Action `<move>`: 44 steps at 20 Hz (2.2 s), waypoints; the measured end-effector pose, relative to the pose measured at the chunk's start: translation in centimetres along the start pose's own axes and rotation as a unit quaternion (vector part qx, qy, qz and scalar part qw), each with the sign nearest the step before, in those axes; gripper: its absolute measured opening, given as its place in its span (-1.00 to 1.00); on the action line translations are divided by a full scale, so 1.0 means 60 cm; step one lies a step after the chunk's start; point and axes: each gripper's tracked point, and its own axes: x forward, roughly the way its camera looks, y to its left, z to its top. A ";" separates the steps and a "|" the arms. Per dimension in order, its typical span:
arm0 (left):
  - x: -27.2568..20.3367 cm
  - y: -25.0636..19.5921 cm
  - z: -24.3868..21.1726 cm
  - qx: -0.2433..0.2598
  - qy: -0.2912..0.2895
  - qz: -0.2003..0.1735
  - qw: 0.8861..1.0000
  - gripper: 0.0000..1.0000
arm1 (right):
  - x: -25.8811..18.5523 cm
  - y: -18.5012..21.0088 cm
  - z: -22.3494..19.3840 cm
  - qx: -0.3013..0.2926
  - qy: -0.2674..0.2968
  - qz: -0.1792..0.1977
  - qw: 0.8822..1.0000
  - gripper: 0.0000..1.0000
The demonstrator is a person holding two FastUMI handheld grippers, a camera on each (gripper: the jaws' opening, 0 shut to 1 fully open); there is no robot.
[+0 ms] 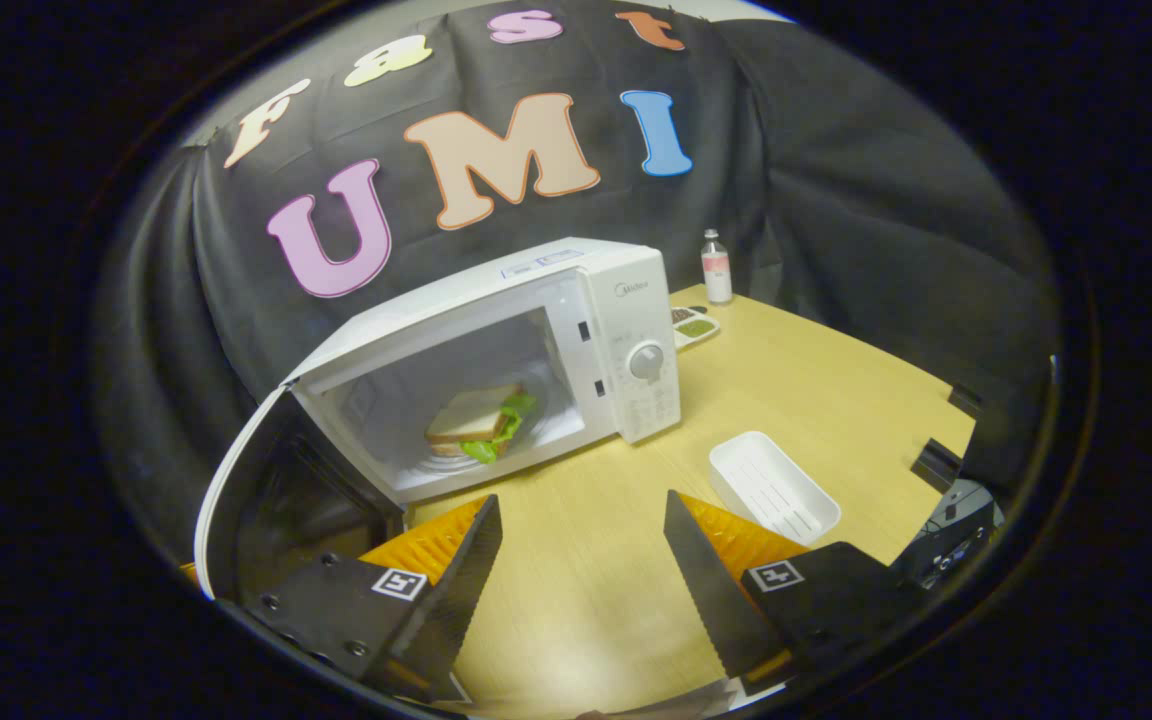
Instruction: Open the microwave oven with the left hand, put the food in, and close the microwave oven.
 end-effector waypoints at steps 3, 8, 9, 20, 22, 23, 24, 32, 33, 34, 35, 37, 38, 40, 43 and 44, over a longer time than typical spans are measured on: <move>-0.007 -0.014 0.001 0.012 -0.003 -0.010 1.000 -0.98 | -0.026 -0.010 0.005 -0.001 0.001 0.002 1.000 0.99; -0.008 -0.055 0.014 0.025 -0.007 -0.025 0.999 -0.99 | -0.071 -0.037 0.021 -0.023 -0.011 -0.005 1.000 0.99; -0.007 -0.065 0.018 0.027 -0.009 -0.030 0.999 -0.99 | -0.076 -0.047 0.028 -0.022 -0.015 -0.010 1.000 0.83; 0.040 -0.168 0.040 0.006 0.009 -0.072 0.997 -0.99 | -0.089 -0.171 0.095 -0.003 -0.044 -0.073 0.996 0.83; 0.055 -0.194 0.045 -0.004 0.017 -0.077 0.997 -0.99 | -0.081 -0.194 0.115 -0.005 -0.051 -0.080 0.996 0.83; 0.063 -0.205 0.049 -0.010 0.019 -0.078 0.997 -0.99 | -0.077 -0.207 0.129 -0.009 -0.055 -0.084 0.995 1.00; 0.072 -0.216 0.053 -0.016 0.021 -0.077 0.997 -0.99 | -0.074 -0.218 0.141 -0.013 -0.061 -0.088 0.994 1.00; 0.116 -0.294 0.076 0.003 0.016 -0.077 0.997 -0.99 | -0.018 -0.269 0.214 -0.033 -0.086 -0.068 0.993 0.99; 0.121 -0.305 0.080 0.011 0.014 -0.078 0.997 -0.99 | -0.010 -0.276 0.218 -0.033 -0.086 -0.065 0.994 0.99; 0.126 -0.317 0.083 0.017 0.013 -0.080 0.997 -0.99 | -0.004 -0.282 0.225 -0.031 -0.086 -0.062 0.994 0.99; 0.132 -0.329 0.086 0.021 0.012 -0.082 0.996 -0.98 | 0.001 -0.281 0.238 -0.030 -0.086 -0.058 0.994 0.99; 0.146 -0.350 0.092 0.029 0.009 -0.084 0.996 -0.95 | 0.016 -0.291 0.240 -0.029 -0.085 -0.051 0.995 0.99; 0.154 -0.357 0.097 0.031 0.007 -0.082 0.996 -0.95 | 0.021 -0.296 0.242 -0.030 -0.083 -0.048 0.995 0.99; 0.171 -0.377 0.103 0.034 0.004 -0.082 0.996 -1.00 | 0.029 -0.306 0.248 -0.035 -0.084 -0.040 0.995 0.83; 0.192 -0.404 0.112 0.041 0.000 -0.082 0.996 -1.00 | 0.038 -0.315 0.257 -0.043 -0.088 -0.027 0.995 0.99; 0.198 -0.416 0.116 0.042 -0.001 -0.085 0.995 -0.94 | 0.039 -0.317 0.263 -0.044 -0.092 -0.021 0.995 0.99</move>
